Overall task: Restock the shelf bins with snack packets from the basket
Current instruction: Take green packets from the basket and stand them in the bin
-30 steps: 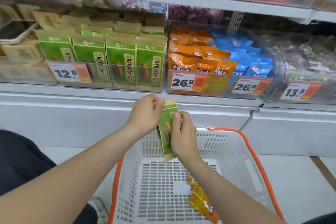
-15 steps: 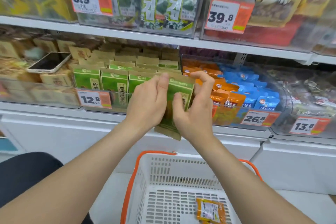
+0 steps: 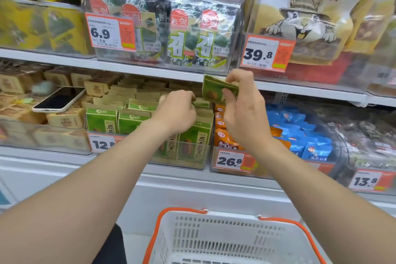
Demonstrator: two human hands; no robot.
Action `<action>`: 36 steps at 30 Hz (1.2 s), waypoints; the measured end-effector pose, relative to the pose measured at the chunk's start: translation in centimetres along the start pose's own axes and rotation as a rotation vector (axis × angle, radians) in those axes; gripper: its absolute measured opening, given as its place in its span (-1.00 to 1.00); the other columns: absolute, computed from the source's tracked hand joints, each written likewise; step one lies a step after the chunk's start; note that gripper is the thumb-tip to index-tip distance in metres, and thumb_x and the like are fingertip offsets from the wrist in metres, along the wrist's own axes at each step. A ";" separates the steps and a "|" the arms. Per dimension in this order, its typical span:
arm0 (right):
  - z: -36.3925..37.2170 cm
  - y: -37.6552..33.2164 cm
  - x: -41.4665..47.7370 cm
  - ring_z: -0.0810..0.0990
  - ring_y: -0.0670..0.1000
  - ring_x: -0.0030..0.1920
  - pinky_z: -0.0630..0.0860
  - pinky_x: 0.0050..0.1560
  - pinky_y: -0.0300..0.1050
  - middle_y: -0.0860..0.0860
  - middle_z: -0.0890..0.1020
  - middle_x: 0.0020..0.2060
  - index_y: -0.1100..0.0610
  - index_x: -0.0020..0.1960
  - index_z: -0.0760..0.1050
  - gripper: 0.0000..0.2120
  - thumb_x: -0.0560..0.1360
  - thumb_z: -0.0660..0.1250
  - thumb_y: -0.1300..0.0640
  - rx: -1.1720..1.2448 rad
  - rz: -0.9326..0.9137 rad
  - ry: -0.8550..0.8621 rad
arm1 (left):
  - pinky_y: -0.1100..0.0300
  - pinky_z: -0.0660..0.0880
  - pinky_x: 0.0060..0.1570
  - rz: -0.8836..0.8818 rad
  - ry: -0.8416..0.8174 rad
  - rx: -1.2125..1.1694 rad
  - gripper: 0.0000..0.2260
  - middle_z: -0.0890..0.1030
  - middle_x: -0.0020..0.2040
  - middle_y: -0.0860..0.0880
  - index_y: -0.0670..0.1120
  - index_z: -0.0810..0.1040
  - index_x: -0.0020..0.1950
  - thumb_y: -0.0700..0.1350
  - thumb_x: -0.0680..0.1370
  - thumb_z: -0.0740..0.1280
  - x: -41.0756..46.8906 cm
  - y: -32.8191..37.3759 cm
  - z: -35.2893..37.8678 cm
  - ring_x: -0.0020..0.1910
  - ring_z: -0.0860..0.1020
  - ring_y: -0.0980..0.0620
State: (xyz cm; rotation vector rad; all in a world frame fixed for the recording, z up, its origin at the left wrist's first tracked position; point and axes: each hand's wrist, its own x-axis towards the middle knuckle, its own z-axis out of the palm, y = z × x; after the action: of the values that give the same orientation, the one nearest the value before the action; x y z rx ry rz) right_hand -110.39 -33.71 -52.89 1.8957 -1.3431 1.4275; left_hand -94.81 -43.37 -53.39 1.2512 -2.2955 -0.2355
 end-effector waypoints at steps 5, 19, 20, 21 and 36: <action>0.6 2.2 -1.2 0.35 0.05 -0.37 0.28 -0.42 -0.06 -0.04 0.50 -0.16 0.06 0.12 0.32 -0.73 0.53 0.36 0.24 -0.253 -0.010 -0.030 | -0.15 0.36 0.24 0.111 -0.007 0.202 -0.68 0.61 -0.14 -0.05 0.01 0.54 -0.09 0.02 0.68 0.04 1.3 0.2 1.6 0.04 0.61 -0.22; -0.2 6.1 -2.2 0.28 0.06 -0.41 0.35 -0.47 -0.07 -0.04 0.44 -0.23 0.08 -0.06 0.37 -0.76 0.37 0.31 -0.01 -0.504 -0.051 -0.343 | -0.36 0.04 0.47 0.028 -0.361 0.372 -0.43 0.44 0.51 -0.15 -0.04 0.58 0.33 0.22 0.66 -0.08 4.2 1.1 2.2 0.56 0.23 -0.16; -0.1 5.9 -2.2 0.28 0.06 -0.41 0.35 -0.48 -0.06 -0.03 0.44 -0.23 0.08 -0.06 0.37 -0.76 0.37 0.31 -0.01 -0.506 -0.061 -0.356 | -0.39 -0.01 0.48 0.026 -0.366 0.366 -0.44 0.42 0.53 -0.14 -0.04 0.59 0.33 0.22 0.66 -0.07 4.3 1.0 2.2 0.59 0.19 -0.16; 0.0 5.7 -2.2 0.27 0.06 -0.40 0.36 -0.49 -0.05 -0.03 0.44 -0.23 0.09 -0.06 0.37 -0.76 0.37 0.31 0.00 -0.512 -0.075 -0.370 | -0.40 -0.05 0.48 0.023 -0.373 0.357 -0.44 0.42 0.53 -0.14 -0.03 0.59 0.32 0.22 0.66 -0.06 4.2 1.1 2.1 0.60 0.17 -0.16; -0.8 2.1 -0.1 0.58 0.13 -0.26 0.48 -0.38 0.15 -0.01 0.58 -0.08 0.05 0.27 0.24 -0.66 0.59 0.27 0.27 -0.118 0.003 0.045 | -0.25 0.28 0.32 0.156 0.037 0.176 -0.50 0.63 0.08 0.10 0.07 0.51 0.24 0.40 0.58 0.07 0.2 -0.8 1.1 0.19 0.52 -0.03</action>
State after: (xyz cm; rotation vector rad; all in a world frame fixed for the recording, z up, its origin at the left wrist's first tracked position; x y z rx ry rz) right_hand -112.61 -34.00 -53.12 1.7768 -1.3780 1.3537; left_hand -94.85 -44.09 -54.61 1.1407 -2.4093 0.0444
